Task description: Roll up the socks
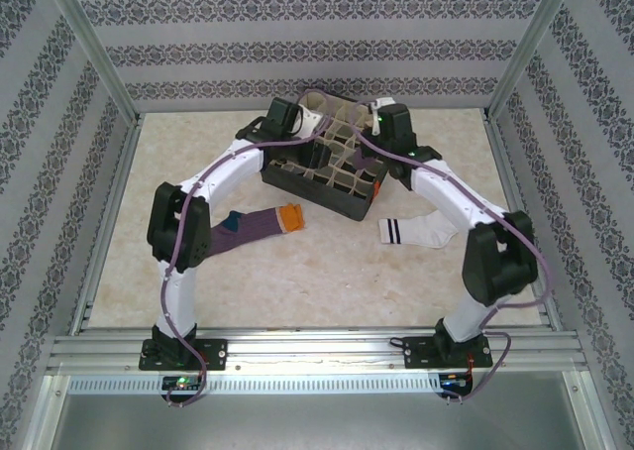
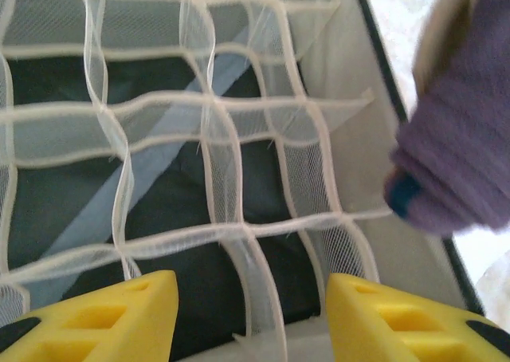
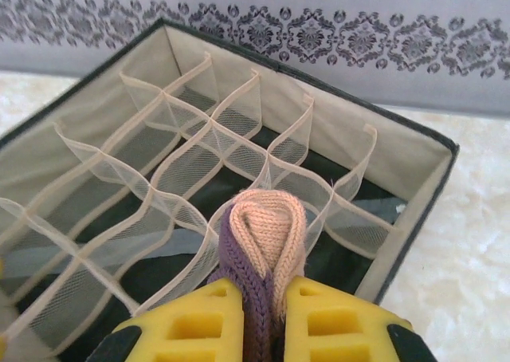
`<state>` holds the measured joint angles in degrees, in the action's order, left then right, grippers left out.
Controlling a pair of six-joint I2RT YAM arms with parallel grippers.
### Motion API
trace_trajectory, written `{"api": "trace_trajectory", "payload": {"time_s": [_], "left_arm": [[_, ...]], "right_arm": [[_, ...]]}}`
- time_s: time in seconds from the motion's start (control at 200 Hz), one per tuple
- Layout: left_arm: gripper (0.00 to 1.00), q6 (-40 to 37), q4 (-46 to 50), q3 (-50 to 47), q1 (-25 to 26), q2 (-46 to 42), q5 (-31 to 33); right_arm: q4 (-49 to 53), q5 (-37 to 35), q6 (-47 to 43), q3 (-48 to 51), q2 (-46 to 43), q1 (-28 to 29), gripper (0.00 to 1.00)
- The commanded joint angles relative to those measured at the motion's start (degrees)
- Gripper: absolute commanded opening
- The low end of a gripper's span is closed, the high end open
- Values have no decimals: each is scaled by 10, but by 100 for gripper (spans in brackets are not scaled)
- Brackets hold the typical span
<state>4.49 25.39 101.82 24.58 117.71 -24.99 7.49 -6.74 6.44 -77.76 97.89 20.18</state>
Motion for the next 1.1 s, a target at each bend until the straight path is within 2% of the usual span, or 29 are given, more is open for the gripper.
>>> {"api": "trace_trajectory", "payload": {"time_s": [0.0,0.365,0.49,0.675,0.909,1.064,1.099], "left_arm": [[50,-5,-36,-41,-12,-16,1],[47,14,-67,-111,-20,-19,-16],[47,26,-82,-123,-23,-17,-20],[47,35,-88,-124,-29,-11,-22],[47,42,-94,-126,-41,-9,-19],[47,45,-94,-124,-44,-12,-20],[47,45,-95,-124,-44,-13,-19]], "right_arm": [[9,-33,-89,-50,52,15,4],[47,-55,-160,-160,174,32,4],[50,-70,-171,-158,190,40,5],[33,-57,-200,-126,201,54,6],[18,-59,-223,-92,199,64,18],[29,-55,-226,-100,203,66,34],[31,-51,-221,-98,201,66,40]]}}
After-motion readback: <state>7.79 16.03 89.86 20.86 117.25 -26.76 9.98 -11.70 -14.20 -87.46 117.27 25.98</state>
